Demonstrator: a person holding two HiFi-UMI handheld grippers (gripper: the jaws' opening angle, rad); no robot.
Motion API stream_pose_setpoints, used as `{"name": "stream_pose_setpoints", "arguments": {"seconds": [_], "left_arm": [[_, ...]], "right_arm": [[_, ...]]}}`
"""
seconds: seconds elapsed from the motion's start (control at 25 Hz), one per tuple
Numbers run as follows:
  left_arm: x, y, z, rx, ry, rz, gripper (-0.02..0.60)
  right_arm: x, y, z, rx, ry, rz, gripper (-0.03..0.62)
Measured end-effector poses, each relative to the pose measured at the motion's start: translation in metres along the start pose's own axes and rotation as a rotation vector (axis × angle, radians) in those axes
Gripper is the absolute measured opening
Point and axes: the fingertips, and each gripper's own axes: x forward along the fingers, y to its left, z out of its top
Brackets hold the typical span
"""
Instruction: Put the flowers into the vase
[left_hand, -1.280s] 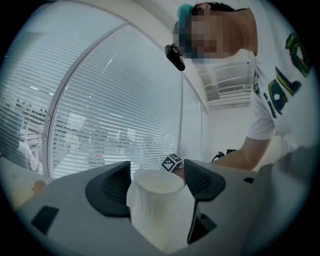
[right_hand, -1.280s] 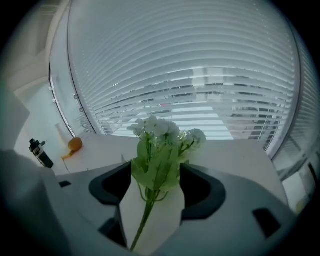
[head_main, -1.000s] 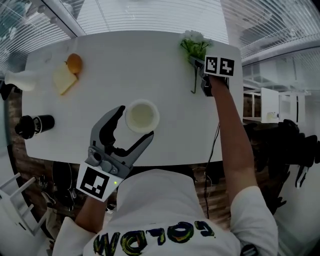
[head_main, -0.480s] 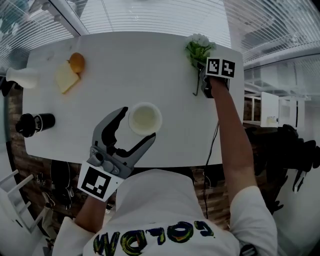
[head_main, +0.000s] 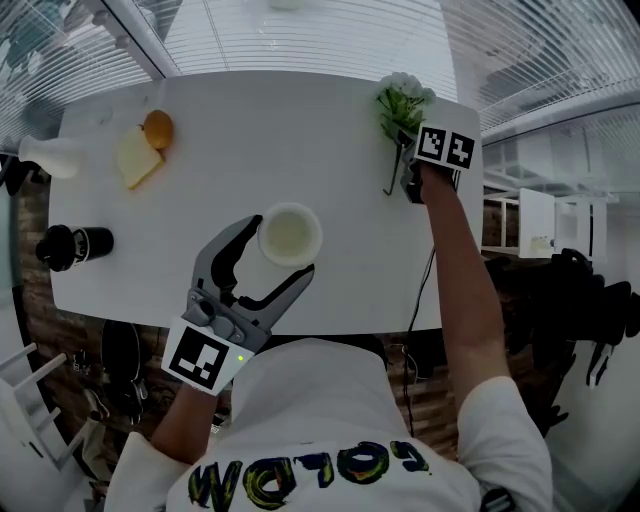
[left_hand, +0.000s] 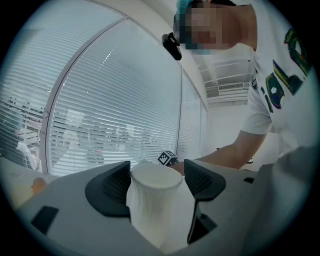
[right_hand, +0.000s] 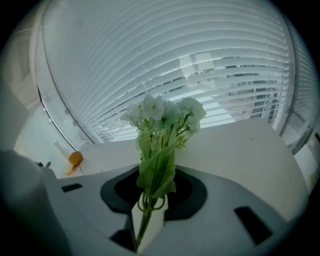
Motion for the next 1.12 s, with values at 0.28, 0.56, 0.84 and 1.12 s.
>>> {"name": "stream_pose_setpoints", "arguments": {"seconds": [0.28, 0.56, 0.84, 1.12], "left_arm": [[0.000, 0.001, -0.001, 0.013, 0.006, 0.019, 0.328], [-0.003, 0.004, -0.006, 0.000, 0.012, 0.041, 0.328], [-0.005, 0.003, -0.006, 0.017, 0.000, 0.051, 0.328], [-0.007, 0.002, -0.006, 0.036, 0.007, 0.059, 0.328]], "right_arm": [[-0.026, 0.017, 0.025, -0.011, -0.102, 0.026, 0.104], [-0.056, 0.048, 0.057, -0.060, -0.197, 0.068, 0.104], [-0.091, 0.082, 0.085, -0.075, -0.302, 0.120, 0.104], [-0.127, 0.127, 0.104, -0.100, -0.389, 0.196, 0.105]]}}
